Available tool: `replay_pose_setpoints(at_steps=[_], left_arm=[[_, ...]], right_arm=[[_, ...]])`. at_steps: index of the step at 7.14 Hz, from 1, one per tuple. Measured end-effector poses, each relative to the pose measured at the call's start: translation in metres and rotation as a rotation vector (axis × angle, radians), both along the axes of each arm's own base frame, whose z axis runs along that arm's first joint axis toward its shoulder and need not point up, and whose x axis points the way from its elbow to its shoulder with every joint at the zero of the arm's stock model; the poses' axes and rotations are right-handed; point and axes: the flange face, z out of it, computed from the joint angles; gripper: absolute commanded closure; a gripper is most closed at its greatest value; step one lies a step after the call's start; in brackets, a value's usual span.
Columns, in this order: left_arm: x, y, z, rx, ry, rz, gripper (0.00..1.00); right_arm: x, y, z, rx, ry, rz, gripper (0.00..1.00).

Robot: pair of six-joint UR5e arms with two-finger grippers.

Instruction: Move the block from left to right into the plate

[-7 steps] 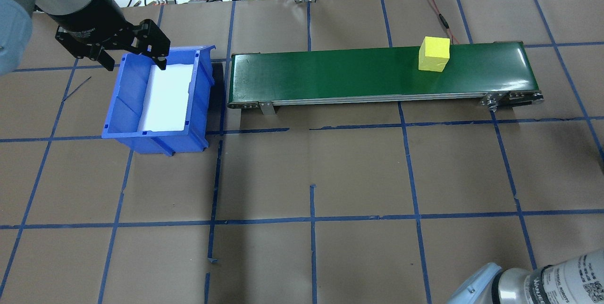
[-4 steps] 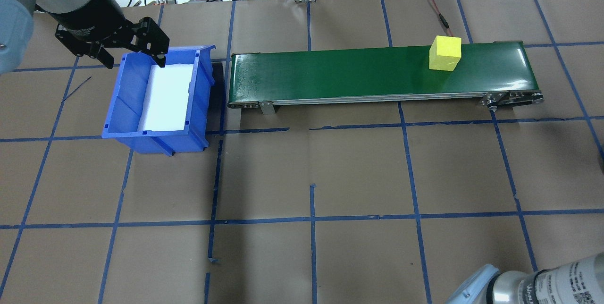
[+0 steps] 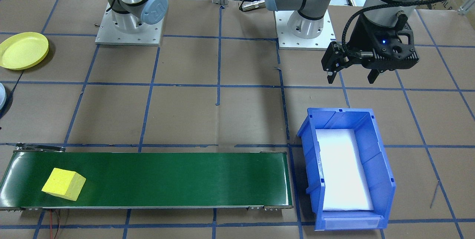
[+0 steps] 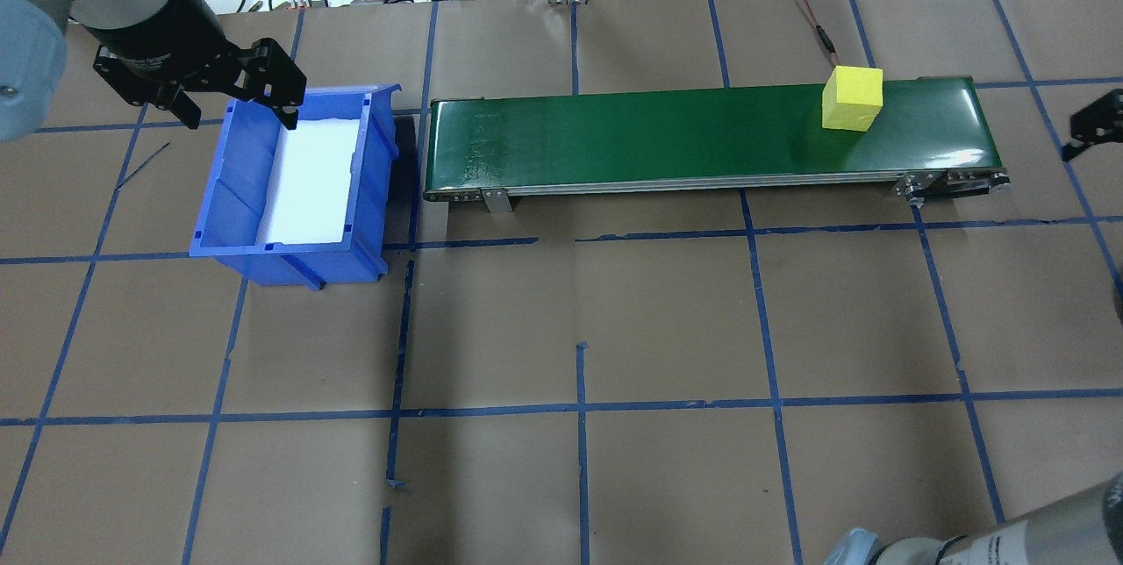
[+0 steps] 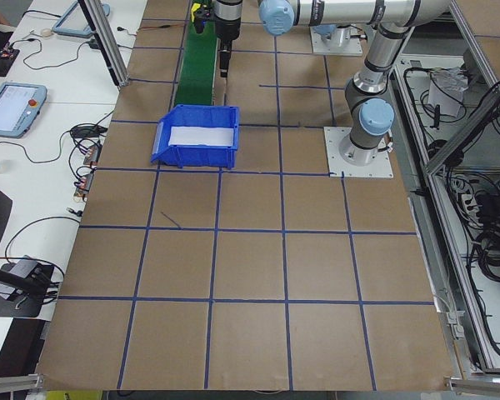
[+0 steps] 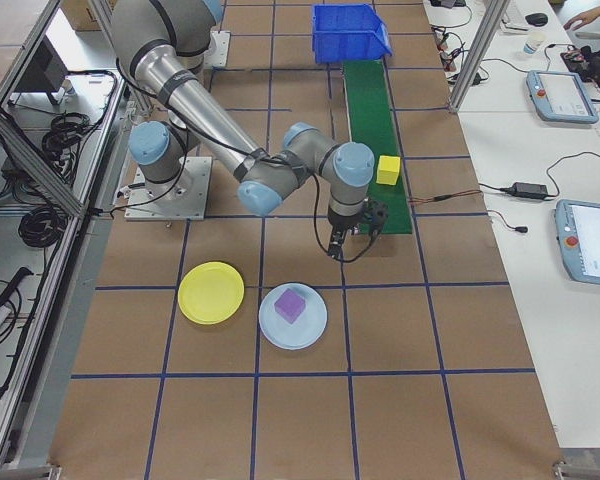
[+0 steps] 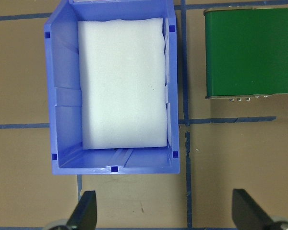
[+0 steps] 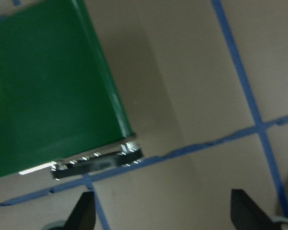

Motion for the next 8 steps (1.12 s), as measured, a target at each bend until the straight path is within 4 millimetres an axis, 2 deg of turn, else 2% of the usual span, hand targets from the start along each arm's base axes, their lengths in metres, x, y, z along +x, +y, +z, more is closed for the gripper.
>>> replay_pose_setpoints(at_steps=[2, 3, 4, 6, 8], left_arm=[[-0.004, 0.006, 0.008, -0.017, 0.001, -0.009, 0.00], [-0.004, 0.008, 0.012, -0.025, 0.001, -0.010, 0.00], [-0.004, 0.009, 0.013, -0.027, -0.001, -0.010, 0.00], [-0.003, 0.011, 0.015, -0.029, -0.007, -0.008, 0.00], [-0.003, 0.012, 0.013, -0.026, -0.003, -0.008, 0.00]], right_arm=[[0.037, -0.039, 0.020, -0.087, -0.053, 0.030, 0.00], [0.061, -0.051, 0.020, -0.089, -0.069, 0.022, 0.00], [0.083, -0.061, 0.011, -0.082, -0.084, 0.018, 0.00], [0.097, -0.072, -0.013, -0.070, -0.098, 0.011, 0.00], [0.094, -0.080, -0.033, -0.073, -0.090, 0.009, 0.00]])
